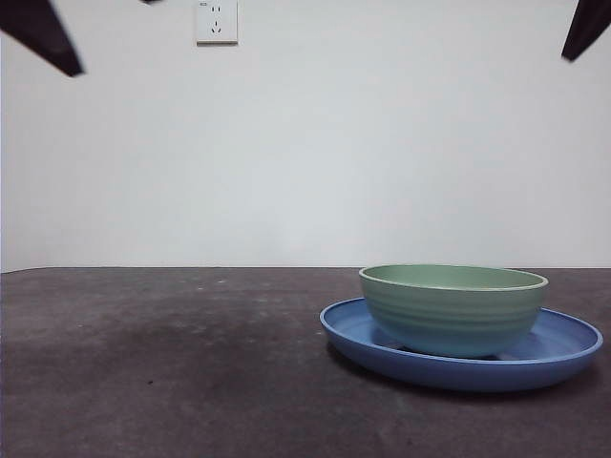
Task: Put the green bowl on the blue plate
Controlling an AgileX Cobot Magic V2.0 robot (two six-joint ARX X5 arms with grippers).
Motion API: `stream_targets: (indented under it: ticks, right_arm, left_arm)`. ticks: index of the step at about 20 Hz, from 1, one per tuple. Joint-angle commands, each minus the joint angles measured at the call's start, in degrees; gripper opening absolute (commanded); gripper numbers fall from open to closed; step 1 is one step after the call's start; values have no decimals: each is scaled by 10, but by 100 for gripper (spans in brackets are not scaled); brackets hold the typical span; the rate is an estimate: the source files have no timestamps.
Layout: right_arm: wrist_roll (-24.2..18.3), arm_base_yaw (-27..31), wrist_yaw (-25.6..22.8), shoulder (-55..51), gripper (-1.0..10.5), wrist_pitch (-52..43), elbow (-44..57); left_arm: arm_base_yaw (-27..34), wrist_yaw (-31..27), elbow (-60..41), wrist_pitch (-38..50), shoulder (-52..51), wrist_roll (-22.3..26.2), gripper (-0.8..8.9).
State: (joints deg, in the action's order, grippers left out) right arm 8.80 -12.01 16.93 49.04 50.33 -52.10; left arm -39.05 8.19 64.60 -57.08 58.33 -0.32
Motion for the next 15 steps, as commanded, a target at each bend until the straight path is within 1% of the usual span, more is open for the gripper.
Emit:
stream_targets:
  ticks: [1,3,6,7,8,10,13,14,15]
  right_arm:
    - [-7,-3,2,24,529,4,-10]
    - [-18,-3,2,41,528,8,-10]
    - [-20,-2,-1,71,527,-5,-8]
    - [-20,-1,-4,86,520,-13,-7]
    - [-20,3,-4,103,487,-21,-7]
    - [-20,18,-4,145,424,-41,-7]
    - [-20,52,-3,213,420,-69,-7]
    - [-21,68,3,238,420,-81,-7]
    - [-23,83,21,263,420,-95,-7]
  left_arm:
    - [-2,-1,-47,31,-76,9,599]
    - [-2,-1,-65,43,-125,2,598]
    - [-2,-1,-65,50,-161,1,599]
    - [-2,-1,-65,49,-167,1,598]
    - [-2,-1,-65,45,-172,1,598]
    - [-2,-1,-65,38,-177,0,598]
    - [-2,-1,-65,20,-183,-8,599]
    - [-2,-1,-65,12,-183,-8,598]
    - [-2,-1,-65,5,-183,-8,599]
